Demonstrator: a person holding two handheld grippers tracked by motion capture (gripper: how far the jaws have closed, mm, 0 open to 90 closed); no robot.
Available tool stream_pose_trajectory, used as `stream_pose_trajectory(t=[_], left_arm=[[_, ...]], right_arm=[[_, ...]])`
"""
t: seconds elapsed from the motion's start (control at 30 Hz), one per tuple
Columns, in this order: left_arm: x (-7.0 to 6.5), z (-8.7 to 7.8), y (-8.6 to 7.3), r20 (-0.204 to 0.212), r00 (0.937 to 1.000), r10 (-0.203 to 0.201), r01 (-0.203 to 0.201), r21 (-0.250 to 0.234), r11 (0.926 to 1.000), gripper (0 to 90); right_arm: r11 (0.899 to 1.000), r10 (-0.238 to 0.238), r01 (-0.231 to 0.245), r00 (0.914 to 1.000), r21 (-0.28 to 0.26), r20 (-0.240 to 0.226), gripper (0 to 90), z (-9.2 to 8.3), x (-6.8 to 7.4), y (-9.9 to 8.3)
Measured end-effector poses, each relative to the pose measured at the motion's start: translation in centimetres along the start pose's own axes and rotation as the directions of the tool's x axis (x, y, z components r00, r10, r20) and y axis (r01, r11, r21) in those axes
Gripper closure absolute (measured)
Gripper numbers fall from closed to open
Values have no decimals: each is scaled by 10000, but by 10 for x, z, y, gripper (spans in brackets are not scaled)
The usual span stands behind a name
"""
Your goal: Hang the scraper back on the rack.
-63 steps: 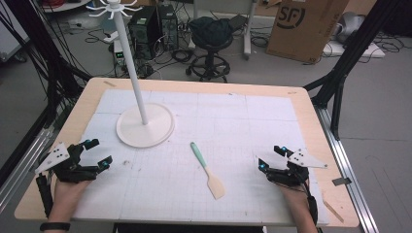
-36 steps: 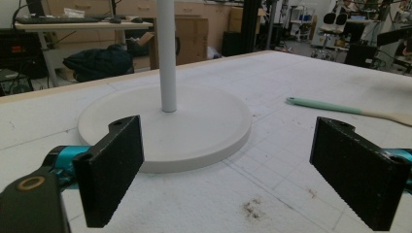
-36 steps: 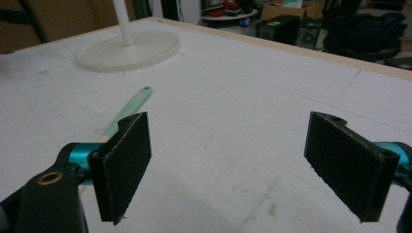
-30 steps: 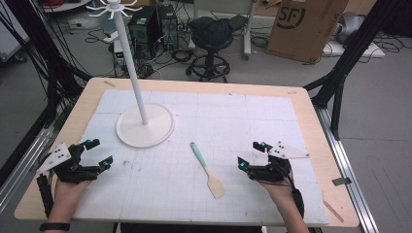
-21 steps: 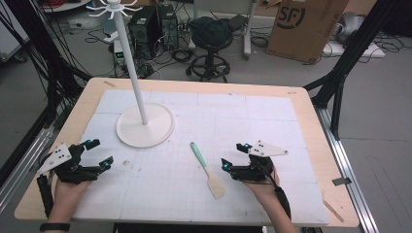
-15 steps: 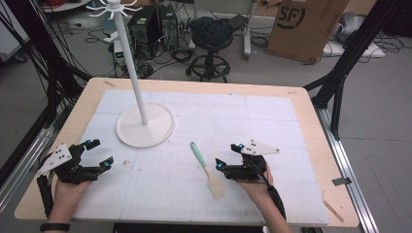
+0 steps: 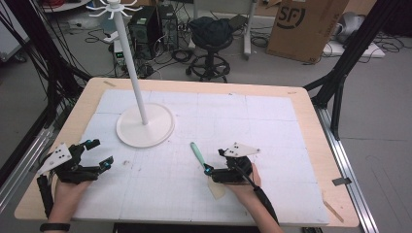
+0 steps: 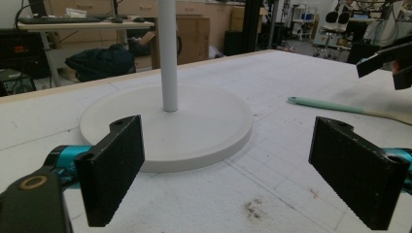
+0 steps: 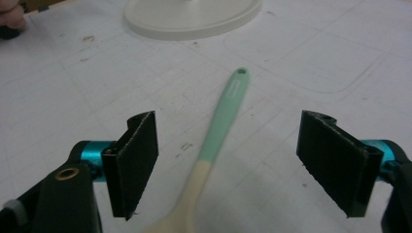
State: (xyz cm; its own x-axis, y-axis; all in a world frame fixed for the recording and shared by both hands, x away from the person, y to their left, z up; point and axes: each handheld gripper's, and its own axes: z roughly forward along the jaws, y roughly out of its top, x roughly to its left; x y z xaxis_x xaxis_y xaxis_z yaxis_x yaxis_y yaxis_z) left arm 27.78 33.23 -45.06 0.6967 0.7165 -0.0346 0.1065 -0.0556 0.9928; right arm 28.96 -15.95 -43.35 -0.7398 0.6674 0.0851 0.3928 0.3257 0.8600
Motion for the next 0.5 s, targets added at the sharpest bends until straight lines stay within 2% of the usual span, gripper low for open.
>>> stream_pose_trajectory(t=[0.33,0.5], left_arm=[[0,0,0,-7,10000,3,-3,0,10000,146],[0,0,0,-4,10000,22,-22,0,10000,150]], right_arm=[[9968,-13,5,10000,799,93,429,15,12,-6],[9912,-1,-46,9994,1325,352,522,19,19,-9]])
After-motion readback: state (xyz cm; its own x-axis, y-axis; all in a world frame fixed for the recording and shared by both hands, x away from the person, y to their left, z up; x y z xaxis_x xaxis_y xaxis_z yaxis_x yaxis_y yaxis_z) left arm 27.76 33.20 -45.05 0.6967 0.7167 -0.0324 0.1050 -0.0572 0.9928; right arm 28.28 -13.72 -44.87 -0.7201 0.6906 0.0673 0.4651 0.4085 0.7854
